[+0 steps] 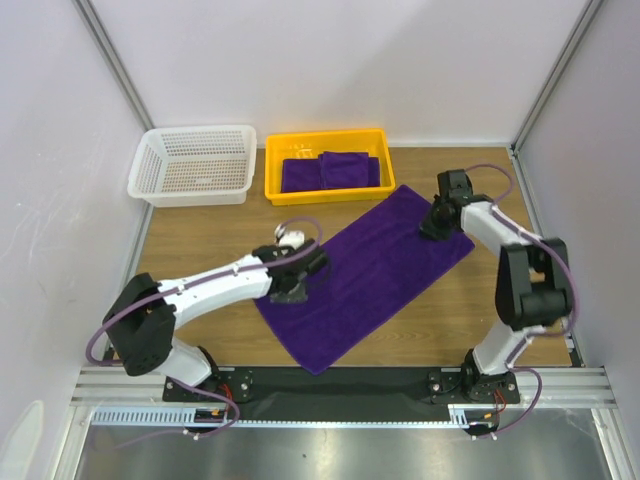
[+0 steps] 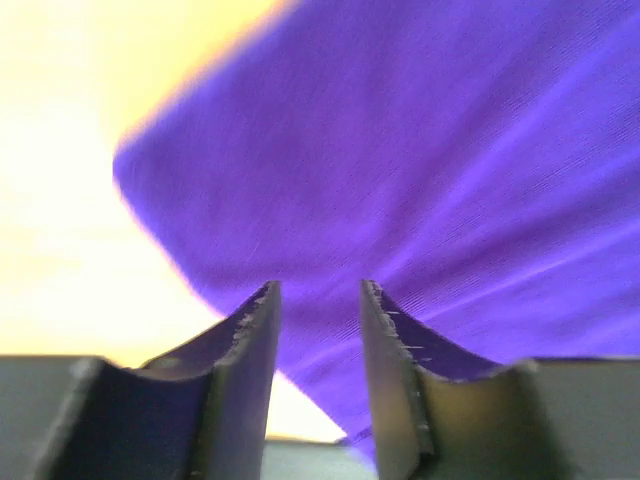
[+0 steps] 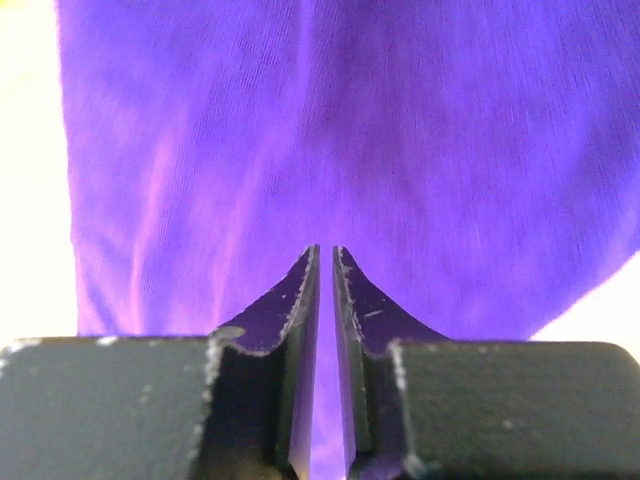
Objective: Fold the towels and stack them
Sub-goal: Flatten out the crumpled towel
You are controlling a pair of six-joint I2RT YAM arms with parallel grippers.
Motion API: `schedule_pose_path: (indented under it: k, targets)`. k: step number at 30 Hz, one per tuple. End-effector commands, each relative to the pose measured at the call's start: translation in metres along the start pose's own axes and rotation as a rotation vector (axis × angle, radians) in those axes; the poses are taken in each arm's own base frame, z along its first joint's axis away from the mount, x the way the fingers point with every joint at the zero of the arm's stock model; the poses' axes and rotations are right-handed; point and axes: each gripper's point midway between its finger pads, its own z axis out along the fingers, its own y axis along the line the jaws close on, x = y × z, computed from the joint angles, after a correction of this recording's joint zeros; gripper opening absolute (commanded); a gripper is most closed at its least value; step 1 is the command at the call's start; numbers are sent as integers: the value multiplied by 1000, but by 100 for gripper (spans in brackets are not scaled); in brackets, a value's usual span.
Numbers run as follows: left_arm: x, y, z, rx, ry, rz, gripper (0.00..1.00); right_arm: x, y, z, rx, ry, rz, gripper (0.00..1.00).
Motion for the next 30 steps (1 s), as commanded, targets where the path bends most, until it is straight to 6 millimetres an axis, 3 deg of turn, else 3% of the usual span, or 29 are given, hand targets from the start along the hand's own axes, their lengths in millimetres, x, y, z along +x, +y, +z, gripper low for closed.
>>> schedule_pose_path:
  k: [1, 2, 4, 6, 8, 10, 11, 13, 17, 21, 23, 24, 30]
  targets:
    - [-78, -26, -29, 131, -210, -9, 44, 20, 4, -44, -52, 2, -8, 17]
    - [-85, -34, -31, 175, -219, 25, 48, 22, 5, -58, -74, -16, -1, 19]
    - [-115, -49, -32, 247, -281, -3, 60, 47, -11, -64, -54, 22, 33, 23]
    - [-132, -59, -29, 304, -306, 22, 72, 58, -16, -80, -76, 9, 60, 32]
    - [-148, -72, -20, 348, -343, 69, 77, 81, -28, -83, -74, 43, 109, 45]
    - [-165, -80, -9, 364, -358, 95, 82, 87, -26, -97, -124, 18, 153, 52]
    - [-170, -81, -5, 364, -368, 136, 83, 103, -33, -94, -113, 39, 163, 56]
    - [-185, -87, -2, 399, -389, 155, 84, 110, -33, -101, -138, 21, 192, 59]
    - [-196, -100, 9, 499, -397, 243, 85, 142, -40, -95, -146, 67, 299, 62]
    - [-201, -112, 16, 566, -404, 333, 86, 158, -35, -91, -162, 68, 376, 62]
    - [-205, -117, 18, 575, -406, 364, 86, 161, -36, -88, -136, 47, 385, 64]
    - [-200, -117, 29, 561, -374, 373, 86, 168, -33, -88, -127, 64, 389, 66]
    - [-195, -118, 44, 545, -353, 405, 85, 169, -42, -70, -39, 28, 381, 66]
